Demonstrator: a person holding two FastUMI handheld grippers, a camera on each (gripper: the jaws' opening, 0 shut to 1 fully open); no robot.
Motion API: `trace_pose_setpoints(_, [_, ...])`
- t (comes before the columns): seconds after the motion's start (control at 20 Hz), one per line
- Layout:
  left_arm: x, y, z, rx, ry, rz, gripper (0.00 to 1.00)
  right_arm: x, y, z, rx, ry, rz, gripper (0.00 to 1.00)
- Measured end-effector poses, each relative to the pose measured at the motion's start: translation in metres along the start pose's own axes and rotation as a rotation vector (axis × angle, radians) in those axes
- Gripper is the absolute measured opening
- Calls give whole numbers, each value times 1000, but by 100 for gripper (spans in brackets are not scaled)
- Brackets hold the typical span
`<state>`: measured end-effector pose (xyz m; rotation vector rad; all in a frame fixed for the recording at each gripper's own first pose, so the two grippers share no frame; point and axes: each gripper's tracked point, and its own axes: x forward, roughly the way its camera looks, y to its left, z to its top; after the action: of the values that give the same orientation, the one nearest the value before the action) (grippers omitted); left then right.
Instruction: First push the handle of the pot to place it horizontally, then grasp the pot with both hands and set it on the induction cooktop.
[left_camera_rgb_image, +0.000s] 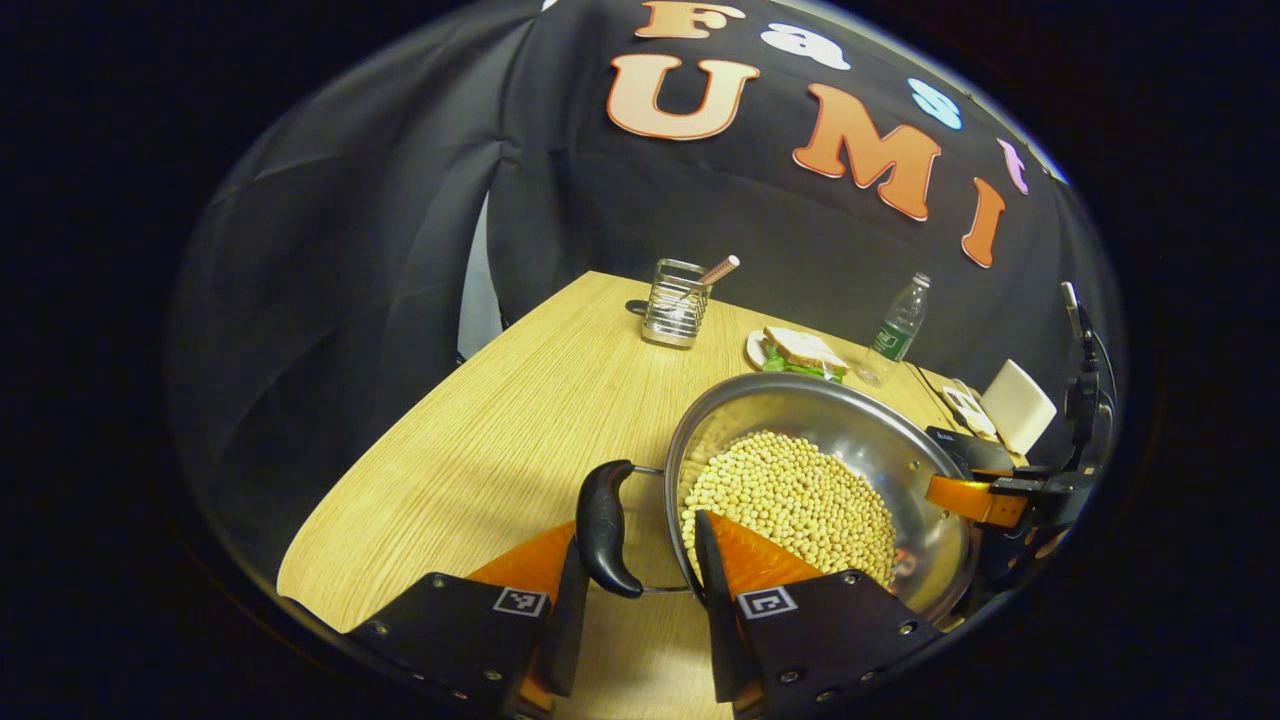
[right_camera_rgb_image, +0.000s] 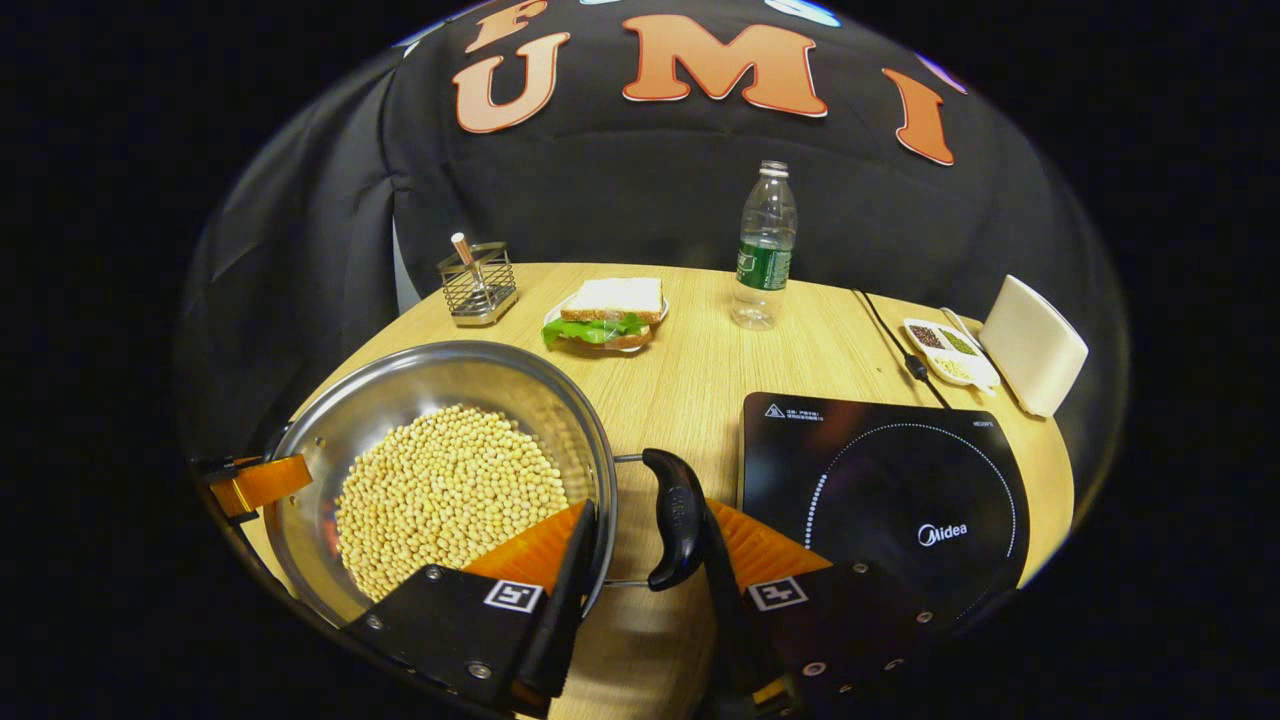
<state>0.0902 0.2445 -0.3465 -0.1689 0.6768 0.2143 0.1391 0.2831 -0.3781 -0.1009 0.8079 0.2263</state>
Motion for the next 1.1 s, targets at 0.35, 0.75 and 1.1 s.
trace_pose_setpoints(0.35, [-42, -26, 24, -18, -59, -15, 52, -11, -8, 22, 47, -115, 3, 55])
trace_pose_setpoints(0.75, [-77, -90, 45, 23, -115, -71, 52, -54, -44, 34, 99, -205, -37, 55])
trace_pose_setpoints(1.1, [-87, -153, 45, 43, -116, -126, 52, -85, -57, 32, 149, -239, -85, 55])
